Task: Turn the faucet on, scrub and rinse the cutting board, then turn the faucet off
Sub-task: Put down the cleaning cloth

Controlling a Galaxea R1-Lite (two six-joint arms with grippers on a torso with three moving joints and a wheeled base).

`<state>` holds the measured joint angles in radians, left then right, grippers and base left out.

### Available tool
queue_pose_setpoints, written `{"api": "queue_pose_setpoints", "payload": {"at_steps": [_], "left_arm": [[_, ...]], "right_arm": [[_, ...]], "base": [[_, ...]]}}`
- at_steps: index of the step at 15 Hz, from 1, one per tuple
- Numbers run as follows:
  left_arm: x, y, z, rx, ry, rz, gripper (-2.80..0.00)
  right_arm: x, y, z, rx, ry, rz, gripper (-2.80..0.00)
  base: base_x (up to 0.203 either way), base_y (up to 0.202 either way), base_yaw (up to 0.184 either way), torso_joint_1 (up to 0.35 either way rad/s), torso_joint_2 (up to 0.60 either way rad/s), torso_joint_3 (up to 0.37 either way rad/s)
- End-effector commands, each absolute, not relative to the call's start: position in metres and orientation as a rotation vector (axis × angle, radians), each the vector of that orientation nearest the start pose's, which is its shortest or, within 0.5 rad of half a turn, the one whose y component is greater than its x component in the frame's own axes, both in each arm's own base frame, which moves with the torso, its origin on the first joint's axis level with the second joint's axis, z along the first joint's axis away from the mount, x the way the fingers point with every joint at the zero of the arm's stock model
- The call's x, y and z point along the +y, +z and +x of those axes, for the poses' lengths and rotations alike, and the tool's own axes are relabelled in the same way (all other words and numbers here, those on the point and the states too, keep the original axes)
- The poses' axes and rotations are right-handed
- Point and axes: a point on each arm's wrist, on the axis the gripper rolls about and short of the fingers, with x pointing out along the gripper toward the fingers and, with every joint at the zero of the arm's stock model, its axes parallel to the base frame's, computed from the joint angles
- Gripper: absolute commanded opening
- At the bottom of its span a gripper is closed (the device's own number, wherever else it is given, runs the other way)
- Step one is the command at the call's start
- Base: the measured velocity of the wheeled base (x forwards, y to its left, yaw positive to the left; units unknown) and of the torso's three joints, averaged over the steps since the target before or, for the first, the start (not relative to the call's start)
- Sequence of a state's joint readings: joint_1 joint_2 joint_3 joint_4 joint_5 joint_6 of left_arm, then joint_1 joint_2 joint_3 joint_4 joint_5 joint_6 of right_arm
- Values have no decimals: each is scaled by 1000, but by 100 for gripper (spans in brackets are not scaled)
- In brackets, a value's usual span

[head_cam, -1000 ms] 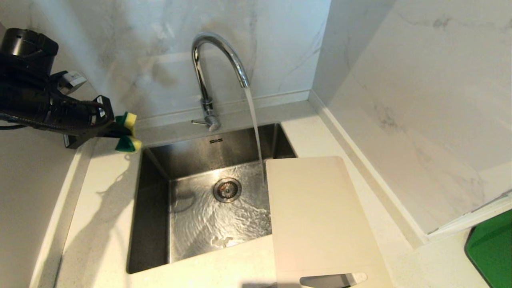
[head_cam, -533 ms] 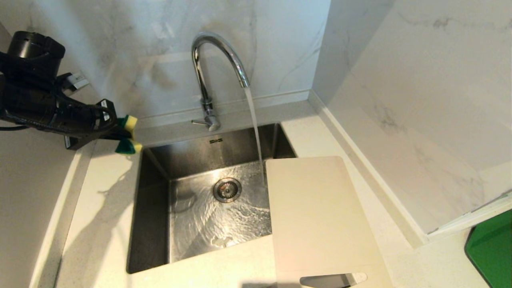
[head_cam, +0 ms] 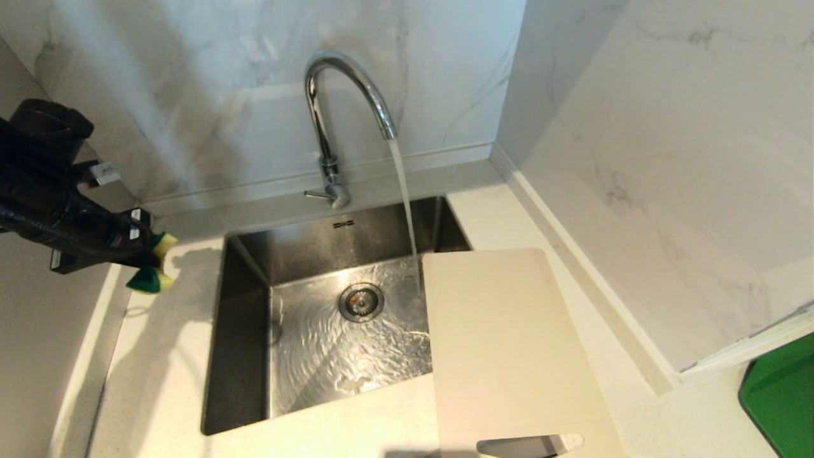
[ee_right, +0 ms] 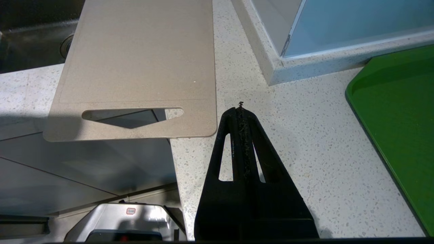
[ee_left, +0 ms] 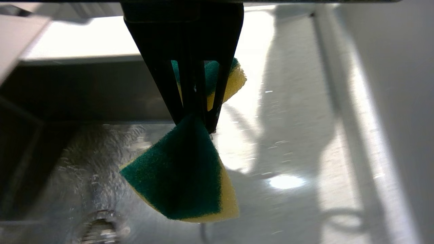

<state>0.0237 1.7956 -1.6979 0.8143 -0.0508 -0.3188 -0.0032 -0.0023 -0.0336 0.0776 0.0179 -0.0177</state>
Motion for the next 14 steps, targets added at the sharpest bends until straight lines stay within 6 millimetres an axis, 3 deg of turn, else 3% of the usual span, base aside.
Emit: {"api": "queue_pose_setpoints", "payload": {"at_steps": [1,10,14], "left_arm": [[26,244,316,1000,170,-341,-280],[62,155,353,1152,213,-422,-280],[70,138,366,1142,213,-437,-280]], "right_arm": [[0,77,-26,43,16,-18,-280],[0,77,-26,44,15,-17,-280],[0,77,-26,43,16,-17,-280]], "base": [[0,0,0,0,0,0],[0,0,0,0,0,0],[0,0,0,0,0,0]]}}
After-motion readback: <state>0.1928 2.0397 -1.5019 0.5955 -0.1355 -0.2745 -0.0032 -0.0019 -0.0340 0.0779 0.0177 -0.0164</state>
